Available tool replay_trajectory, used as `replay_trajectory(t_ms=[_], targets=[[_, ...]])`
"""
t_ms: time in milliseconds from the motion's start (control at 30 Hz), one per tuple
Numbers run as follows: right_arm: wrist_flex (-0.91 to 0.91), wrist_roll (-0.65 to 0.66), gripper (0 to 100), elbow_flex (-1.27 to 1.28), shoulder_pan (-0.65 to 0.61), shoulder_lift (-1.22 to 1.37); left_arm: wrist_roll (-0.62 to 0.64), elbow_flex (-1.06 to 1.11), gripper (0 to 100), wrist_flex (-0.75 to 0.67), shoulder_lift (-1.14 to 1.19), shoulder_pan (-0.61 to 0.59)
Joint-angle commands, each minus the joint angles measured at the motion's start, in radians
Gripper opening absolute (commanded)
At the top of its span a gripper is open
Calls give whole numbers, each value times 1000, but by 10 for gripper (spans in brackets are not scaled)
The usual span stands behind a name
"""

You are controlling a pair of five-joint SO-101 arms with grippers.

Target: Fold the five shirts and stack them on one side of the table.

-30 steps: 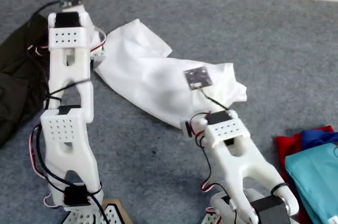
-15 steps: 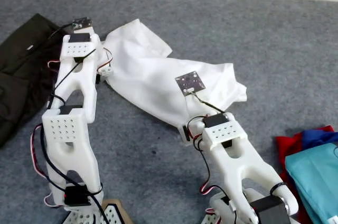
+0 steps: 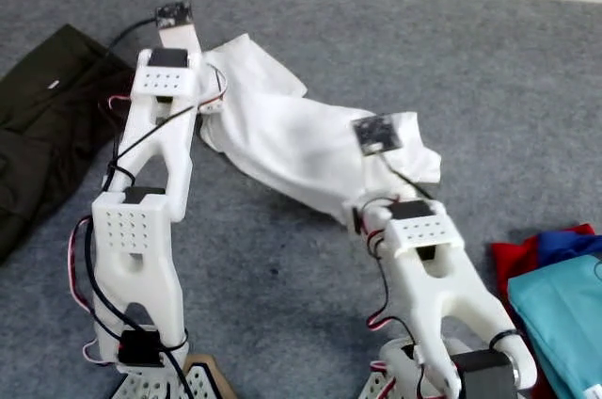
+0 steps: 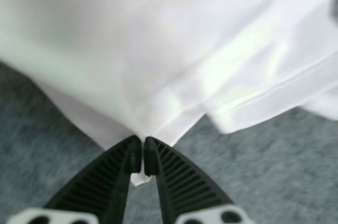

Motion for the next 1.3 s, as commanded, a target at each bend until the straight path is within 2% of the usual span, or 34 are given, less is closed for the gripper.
replay_trajectory(t_ms=[0, 233, 467, 667, 1100, 1167, 1267], targets=[[-64, -20, 6, -67, 70, -16, 101, -196, 7, 158, -93, 19], [-257, -64, 6, -226, 168, 31, 150, -326, 7, 270, -114, 16], [-460, -63, 6, -460, 226, 397, 150, -292, 7, 262, -62, 19], [-460, -72, 6, -777, 260, 682, 150, -289, 10, 267, -24, 24], [-470, -63, 15, -1040, 285, 699, 150, -288, 10, 295, 24, 35], [-392, -63, 68, -1050, 292, 697, 150, -289, 11, 298, 27, 35], [-203, -58, 217, -1109, 297, 685, 150, -289, 11, 301, 22, 35]])
